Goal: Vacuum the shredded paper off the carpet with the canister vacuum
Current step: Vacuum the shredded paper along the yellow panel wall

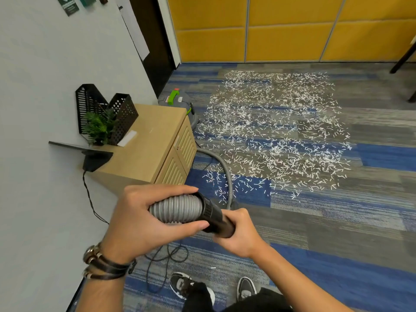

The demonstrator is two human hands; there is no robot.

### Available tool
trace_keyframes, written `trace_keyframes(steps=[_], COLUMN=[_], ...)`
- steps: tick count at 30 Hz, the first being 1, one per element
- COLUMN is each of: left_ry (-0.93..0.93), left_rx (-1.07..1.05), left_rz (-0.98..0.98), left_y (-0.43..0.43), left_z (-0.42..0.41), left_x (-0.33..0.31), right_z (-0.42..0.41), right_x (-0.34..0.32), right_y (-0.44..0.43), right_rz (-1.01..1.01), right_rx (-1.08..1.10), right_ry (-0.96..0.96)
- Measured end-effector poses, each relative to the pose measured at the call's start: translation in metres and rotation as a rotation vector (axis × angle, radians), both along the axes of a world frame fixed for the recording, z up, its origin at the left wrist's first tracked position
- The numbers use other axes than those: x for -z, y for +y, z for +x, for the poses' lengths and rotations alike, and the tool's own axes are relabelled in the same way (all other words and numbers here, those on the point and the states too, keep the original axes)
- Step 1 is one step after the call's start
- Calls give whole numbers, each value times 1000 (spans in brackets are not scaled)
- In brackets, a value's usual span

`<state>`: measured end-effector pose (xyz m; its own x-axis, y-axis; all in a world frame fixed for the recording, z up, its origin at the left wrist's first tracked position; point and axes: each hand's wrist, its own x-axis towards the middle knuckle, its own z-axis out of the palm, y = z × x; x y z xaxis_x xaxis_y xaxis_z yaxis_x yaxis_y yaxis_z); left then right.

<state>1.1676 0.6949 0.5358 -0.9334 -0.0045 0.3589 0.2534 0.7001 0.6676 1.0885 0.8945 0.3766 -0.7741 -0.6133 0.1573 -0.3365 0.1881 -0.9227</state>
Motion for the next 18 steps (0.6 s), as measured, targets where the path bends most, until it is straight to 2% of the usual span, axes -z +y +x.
trace_keyframes(steps=[9,18], left_ry=[47,84], left_rx=[40,25], left_rz=[-7,-63], left_y=[-35,-75], left_z=[-7,-41], left_x=[-19,-31], right_z=[-2,-50], right_x=[-15,-27], right_y=[-28,-78], right_rz=[-27,-70], right_rx=[-60,2], right_ry=[-33,83])
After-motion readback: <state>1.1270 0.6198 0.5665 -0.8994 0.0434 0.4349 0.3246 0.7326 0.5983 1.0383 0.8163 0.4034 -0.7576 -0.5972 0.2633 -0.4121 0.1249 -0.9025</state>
